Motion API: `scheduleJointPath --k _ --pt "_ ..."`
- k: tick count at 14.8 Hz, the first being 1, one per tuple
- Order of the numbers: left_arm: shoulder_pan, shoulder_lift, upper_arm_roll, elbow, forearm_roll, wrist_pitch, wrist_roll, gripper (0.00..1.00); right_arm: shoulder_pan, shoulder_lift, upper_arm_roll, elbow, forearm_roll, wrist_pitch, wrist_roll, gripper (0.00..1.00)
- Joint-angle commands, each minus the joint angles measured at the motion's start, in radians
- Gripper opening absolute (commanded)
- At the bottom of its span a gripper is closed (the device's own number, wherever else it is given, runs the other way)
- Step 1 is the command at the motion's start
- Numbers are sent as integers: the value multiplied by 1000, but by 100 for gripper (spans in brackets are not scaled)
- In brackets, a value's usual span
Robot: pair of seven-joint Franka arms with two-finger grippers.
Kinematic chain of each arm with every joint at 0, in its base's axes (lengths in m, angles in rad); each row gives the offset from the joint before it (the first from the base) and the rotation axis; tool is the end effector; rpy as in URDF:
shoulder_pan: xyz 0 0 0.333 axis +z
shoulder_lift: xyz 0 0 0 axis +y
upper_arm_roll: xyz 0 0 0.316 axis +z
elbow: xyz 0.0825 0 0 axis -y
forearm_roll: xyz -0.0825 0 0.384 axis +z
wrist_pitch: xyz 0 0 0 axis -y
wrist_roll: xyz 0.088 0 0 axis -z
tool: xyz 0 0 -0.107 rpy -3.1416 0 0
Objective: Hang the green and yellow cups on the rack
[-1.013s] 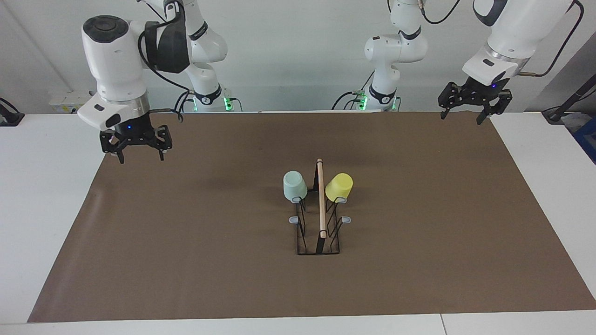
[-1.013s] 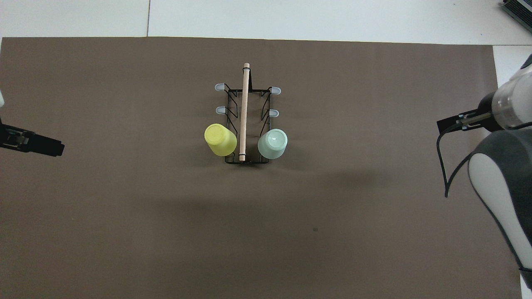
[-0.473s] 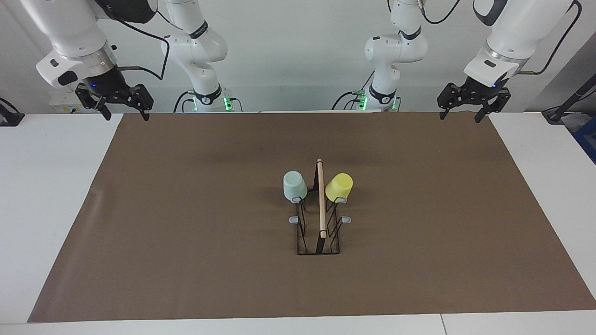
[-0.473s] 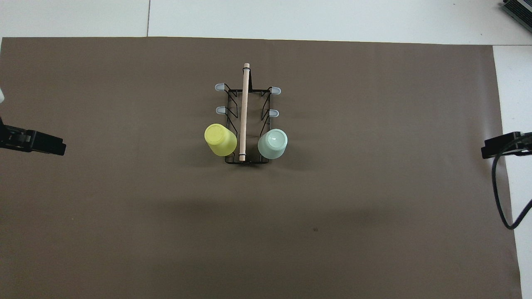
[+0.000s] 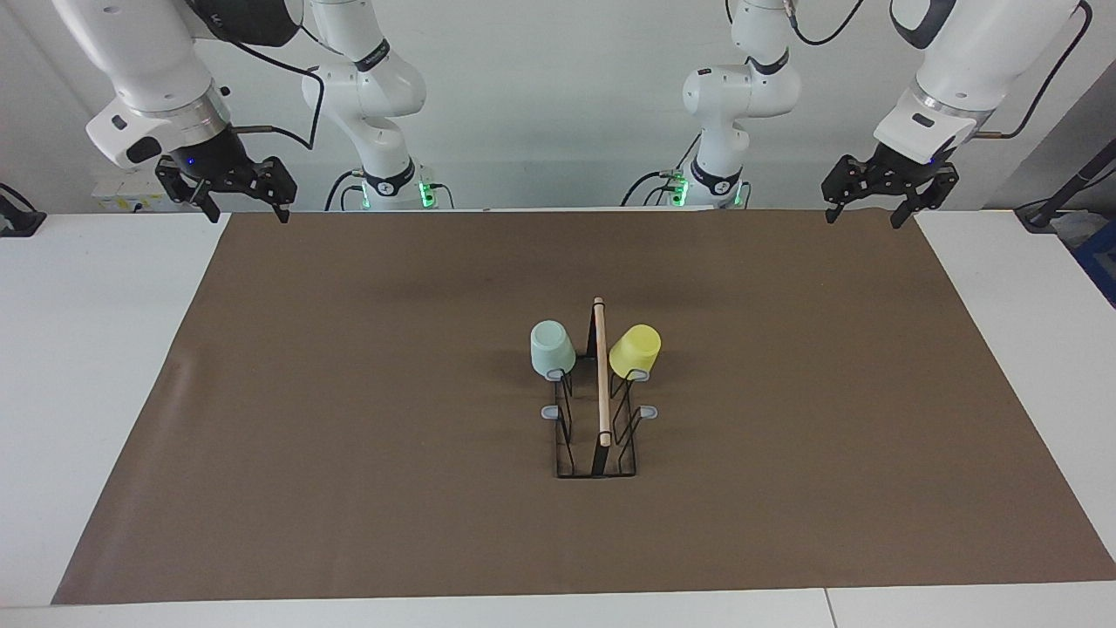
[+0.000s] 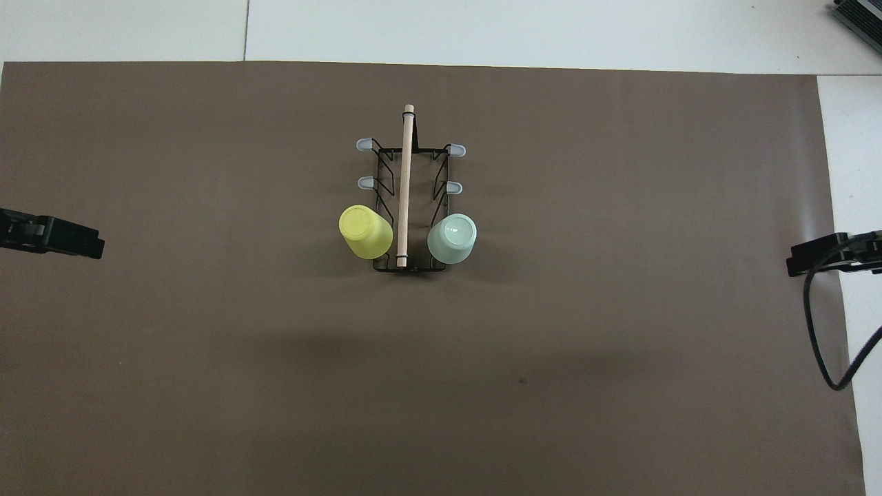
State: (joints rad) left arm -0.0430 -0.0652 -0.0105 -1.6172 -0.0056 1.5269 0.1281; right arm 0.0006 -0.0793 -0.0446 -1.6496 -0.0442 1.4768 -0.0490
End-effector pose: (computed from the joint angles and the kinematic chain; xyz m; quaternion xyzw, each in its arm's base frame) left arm 0.5286 -0.0291 0.6342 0.9958 -0.0907 -0.0125 0.0029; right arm 0.5180 -0.0288 0.6225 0.9987 0.0016 -0.0477 0.0181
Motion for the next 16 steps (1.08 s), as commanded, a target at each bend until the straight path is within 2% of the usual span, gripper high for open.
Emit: scheduleJointPath --k 1,6,16 --pt "18 -5 1 10 -17 -17 -4 100 1 6 8 40 50 -39 38 100" --pt "12 -4 -3 11 -14 -19 -13 100 41 -2 2 16 46 -36 61 100" --pt "2 10 -13 50 -4 -65 -16 100 38 -2 -4 14 46 -30 66 100"
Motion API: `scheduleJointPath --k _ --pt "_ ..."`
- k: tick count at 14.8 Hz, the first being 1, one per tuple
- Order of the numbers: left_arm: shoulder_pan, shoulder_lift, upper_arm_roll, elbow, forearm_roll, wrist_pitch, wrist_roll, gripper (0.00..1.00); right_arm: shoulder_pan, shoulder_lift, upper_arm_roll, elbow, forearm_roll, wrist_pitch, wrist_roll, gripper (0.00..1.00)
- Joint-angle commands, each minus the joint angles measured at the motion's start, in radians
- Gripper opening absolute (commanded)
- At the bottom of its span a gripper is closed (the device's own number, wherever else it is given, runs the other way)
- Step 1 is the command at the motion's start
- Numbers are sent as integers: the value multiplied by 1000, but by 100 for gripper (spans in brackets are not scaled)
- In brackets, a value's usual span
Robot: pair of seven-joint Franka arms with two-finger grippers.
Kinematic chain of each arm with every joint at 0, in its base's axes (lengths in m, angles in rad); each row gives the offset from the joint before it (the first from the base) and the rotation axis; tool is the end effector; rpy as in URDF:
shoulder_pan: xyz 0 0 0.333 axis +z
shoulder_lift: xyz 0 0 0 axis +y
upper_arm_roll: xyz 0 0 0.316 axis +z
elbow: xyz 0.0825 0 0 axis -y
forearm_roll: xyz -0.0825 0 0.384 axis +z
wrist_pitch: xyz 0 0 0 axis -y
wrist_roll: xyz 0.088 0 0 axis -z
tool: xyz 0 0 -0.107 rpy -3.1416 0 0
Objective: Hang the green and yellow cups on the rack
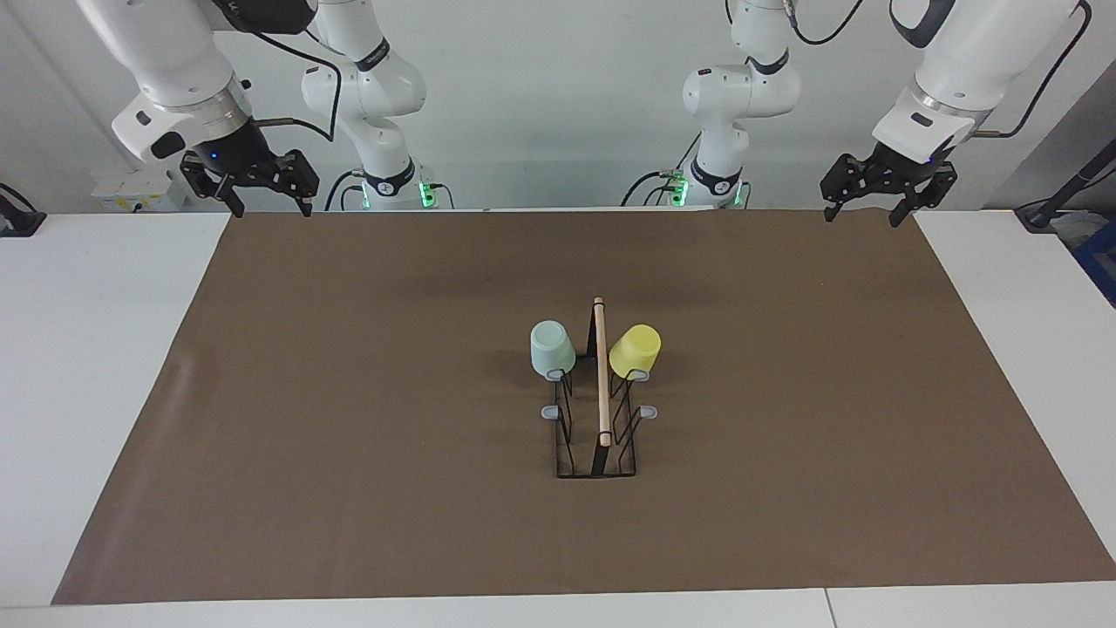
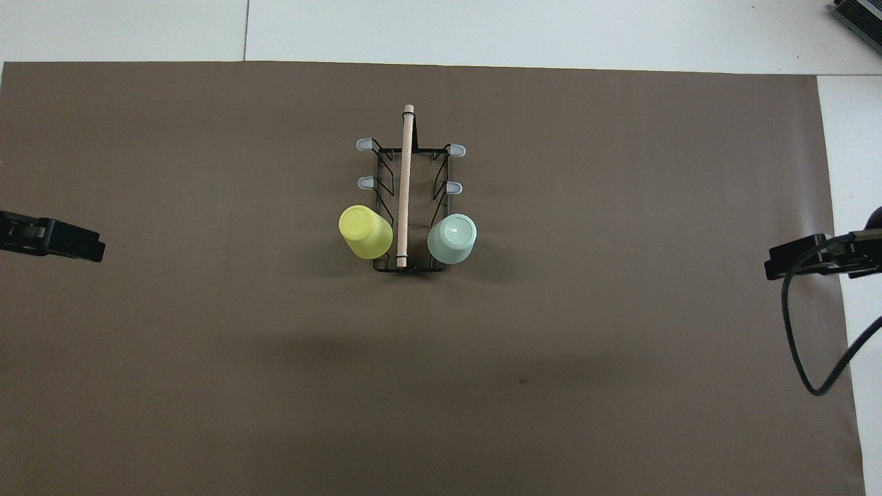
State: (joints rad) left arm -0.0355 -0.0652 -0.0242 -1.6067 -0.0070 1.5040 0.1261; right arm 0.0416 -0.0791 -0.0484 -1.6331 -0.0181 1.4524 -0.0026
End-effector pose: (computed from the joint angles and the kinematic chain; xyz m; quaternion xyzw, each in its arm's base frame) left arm 0.5261 -0.0327 0.6372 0.9955 -0.0929 -0.0187 0.0033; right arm 0.5165 -0.0067 0.6281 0.9987 -0.0025 -0.0509 0.0069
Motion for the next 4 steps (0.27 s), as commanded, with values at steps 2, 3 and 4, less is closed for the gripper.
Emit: scheduleJointPath --k 2,3,4 --pt "-6 10 1 34 -4 -44 -14 100 3 -2 2 -1 18 -3 22 100" --pt "-6 8 0 31 -2 -42 -14 100 4 -2 4 -2 14 -3 24 100" --pt "-6 8 0 31 -2 -39 -14 100 4 -2 5 -2 14 -3 32 100"
